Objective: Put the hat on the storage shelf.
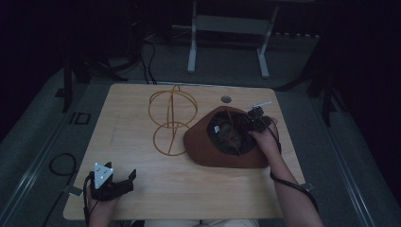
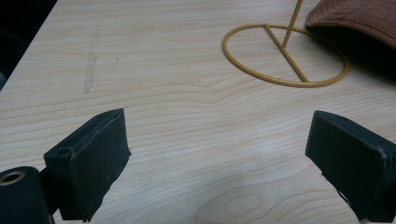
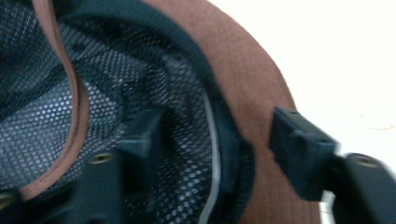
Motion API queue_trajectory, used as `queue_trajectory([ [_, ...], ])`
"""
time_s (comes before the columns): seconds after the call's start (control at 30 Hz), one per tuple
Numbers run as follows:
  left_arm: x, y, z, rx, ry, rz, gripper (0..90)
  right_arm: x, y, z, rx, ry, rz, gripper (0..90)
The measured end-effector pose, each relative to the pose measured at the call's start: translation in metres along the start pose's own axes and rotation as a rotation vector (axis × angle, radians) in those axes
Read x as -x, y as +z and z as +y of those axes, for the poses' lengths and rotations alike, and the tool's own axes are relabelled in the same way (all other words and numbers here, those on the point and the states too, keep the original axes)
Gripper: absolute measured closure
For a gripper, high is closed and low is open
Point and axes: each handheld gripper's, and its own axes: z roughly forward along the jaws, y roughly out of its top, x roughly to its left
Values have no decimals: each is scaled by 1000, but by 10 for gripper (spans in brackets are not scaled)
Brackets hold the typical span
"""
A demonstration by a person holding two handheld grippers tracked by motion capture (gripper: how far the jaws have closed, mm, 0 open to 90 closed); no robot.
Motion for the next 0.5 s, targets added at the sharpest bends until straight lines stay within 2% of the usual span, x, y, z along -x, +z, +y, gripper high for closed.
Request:
queue_trajectory([
  [0.07, 0, -1, 0, 8, 0, 4, 65, -1, 2, -1, -2, -3, 1, 400],
  [0.1, 0, -2, 1, 11, -1, 5, 65, -3, 6, -4, -10, -8, -20, 423],
  [0.23, 0, -2, 0, 8, 1, 3, 65, -7, 9, -3, -29, -4, -49, 458],
  [0.3, 1, -1, 0, 5, 1, -7, 66, -7, 10, -3, -32, 15, -31, 494],
  [0.4, 2, -1, 1, 8, 7, -3, 66, -9, 12, -3, -55, -9, -42, 536],
  [0.5, 2, -1, 1, 8, 8, 1, 66, -15, 18, -3, -80, -40, -80, 579],
])
